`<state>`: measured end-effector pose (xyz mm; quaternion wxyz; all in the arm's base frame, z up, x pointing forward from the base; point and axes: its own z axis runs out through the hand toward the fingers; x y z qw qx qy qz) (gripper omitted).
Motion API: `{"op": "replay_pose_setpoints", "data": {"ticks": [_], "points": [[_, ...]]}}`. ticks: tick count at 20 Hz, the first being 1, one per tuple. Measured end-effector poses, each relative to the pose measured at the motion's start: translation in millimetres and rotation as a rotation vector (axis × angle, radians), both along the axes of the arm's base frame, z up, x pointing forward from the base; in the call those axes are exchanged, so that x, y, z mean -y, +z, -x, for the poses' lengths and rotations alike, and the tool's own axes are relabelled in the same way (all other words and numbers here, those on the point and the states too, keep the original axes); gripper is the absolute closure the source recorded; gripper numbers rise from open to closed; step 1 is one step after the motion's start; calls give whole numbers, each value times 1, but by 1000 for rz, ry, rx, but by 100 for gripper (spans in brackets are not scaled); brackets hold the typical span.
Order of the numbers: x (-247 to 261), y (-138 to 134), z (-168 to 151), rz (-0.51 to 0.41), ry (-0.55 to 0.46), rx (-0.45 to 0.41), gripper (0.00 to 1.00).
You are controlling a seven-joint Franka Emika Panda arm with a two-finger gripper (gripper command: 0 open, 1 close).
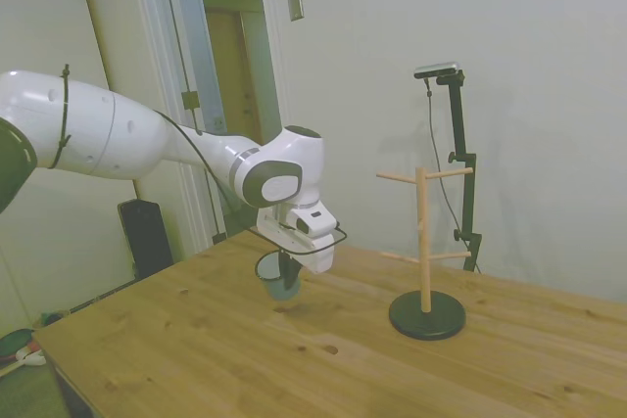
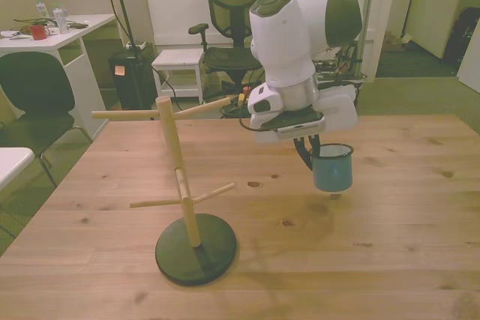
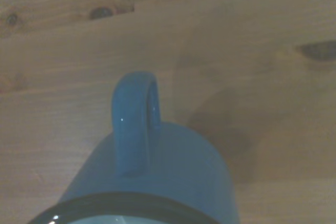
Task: Unload the mug
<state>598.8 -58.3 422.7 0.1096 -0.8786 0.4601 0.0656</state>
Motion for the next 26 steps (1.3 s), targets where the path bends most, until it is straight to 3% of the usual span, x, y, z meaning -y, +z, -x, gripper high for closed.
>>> {"op": "replay_pose_setpoints", "data": {"ticks": [9,23,24,26], "points": [[-1,-22,47,14,-8,-87,100],[31,-51,55,18,-70,-118,100],[32,-52,55,18,-72,-119,0],[33,-52,55,18,-73,-118,0]]}}
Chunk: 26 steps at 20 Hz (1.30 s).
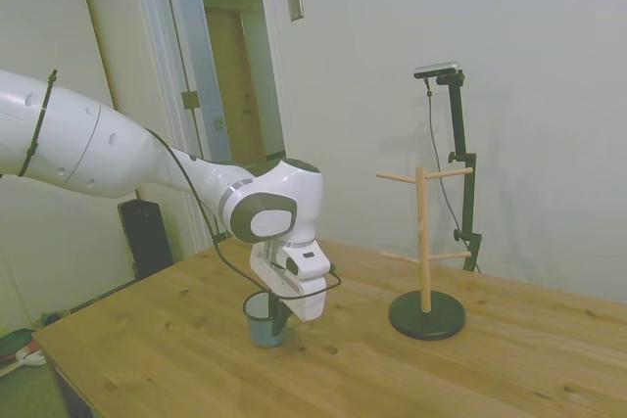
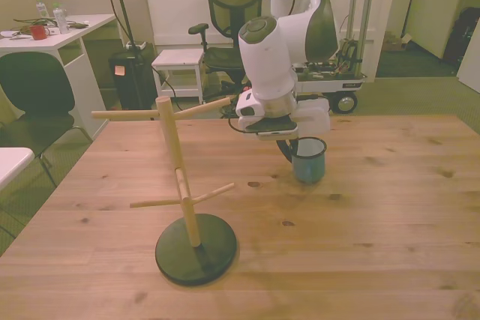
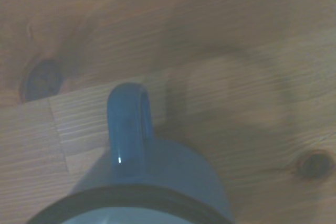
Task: Unload the mug
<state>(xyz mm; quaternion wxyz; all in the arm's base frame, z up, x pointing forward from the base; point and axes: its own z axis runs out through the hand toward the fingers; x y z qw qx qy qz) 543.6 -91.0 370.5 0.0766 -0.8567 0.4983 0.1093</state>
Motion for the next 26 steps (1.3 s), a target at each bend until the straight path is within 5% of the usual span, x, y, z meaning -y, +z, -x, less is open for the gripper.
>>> {"op": "replay_pose_setpoints", "data": {"ticks": [13,26], "points": [[4,5,-3,23,-3,43,0],[-9,87,25,201,54,248,0]]}}
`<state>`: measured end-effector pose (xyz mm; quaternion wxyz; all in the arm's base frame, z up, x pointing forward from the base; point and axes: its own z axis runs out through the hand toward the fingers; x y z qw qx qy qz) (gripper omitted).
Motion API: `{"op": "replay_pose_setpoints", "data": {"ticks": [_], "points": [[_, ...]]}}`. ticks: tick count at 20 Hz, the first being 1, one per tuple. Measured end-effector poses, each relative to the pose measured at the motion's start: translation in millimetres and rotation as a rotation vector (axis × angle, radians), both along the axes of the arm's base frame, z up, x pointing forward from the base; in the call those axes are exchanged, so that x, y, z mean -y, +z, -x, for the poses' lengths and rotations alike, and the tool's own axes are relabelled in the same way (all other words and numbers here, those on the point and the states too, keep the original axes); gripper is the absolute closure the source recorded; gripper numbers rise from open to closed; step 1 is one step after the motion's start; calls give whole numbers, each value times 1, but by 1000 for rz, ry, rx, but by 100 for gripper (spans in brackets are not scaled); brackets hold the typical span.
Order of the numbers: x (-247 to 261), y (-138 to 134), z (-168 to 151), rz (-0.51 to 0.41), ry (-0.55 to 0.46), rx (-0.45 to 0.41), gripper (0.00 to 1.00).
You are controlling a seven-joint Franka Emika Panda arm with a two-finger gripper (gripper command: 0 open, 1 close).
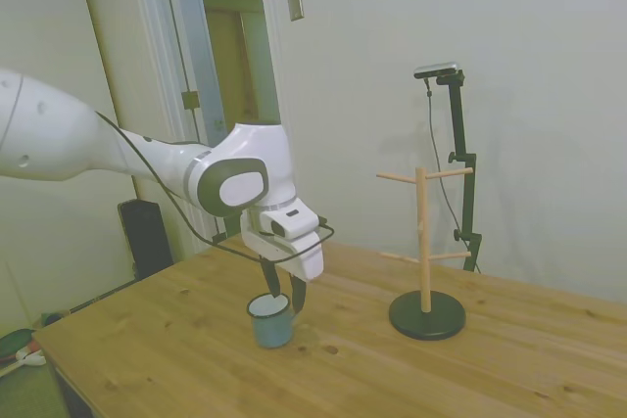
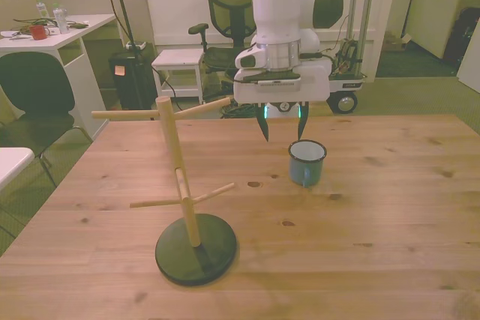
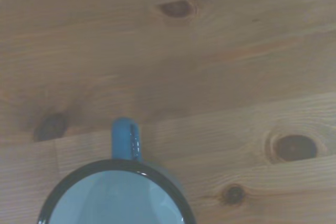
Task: Unload the mug
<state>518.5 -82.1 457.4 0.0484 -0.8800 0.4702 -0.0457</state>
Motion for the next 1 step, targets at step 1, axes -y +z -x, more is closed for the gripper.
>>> {"op": "replay_pose_setpoints", "data": {"ticks": [1], "points": [[-5,3,1,11,6,15,0]]}}
